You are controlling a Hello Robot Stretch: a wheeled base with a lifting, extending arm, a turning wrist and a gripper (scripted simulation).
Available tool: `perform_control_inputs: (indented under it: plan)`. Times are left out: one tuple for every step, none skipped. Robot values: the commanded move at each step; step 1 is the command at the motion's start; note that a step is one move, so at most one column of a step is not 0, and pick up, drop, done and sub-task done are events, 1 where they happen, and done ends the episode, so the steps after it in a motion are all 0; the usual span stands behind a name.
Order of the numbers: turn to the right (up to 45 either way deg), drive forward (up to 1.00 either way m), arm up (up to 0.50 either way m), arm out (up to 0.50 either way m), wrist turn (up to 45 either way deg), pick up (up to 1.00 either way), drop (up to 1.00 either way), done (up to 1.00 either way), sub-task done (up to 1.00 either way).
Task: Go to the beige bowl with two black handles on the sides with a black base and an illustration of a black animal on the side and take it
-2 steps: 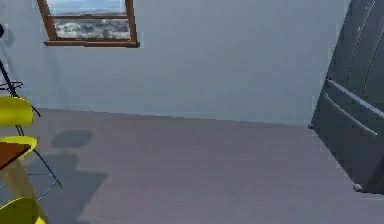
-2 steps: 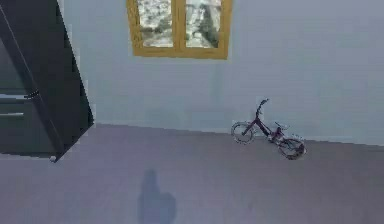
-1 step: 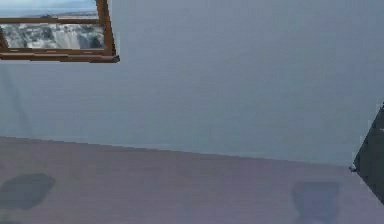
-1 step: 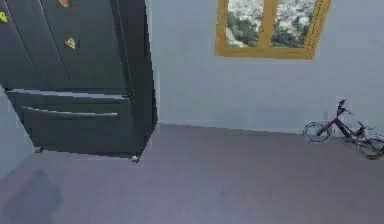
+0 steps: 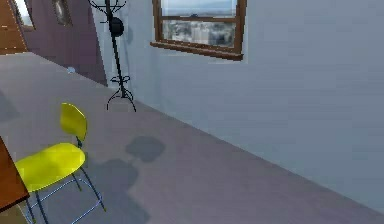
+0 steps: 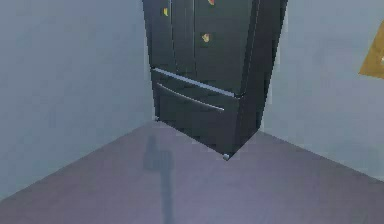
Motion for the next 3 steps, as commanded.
perform_control_inputs:
  plan:
    - [0.0,0.05,0.00,0.00,0.0,0.00,0.00,0.00,0.00]
    - [-6.0,0.00,0.00,0.00,0.0,0.00,0.00,0.00,0.00]
    - [0.0,1.00,0.00,0.00,0.0,0.00,0.00,0.00,0.00]
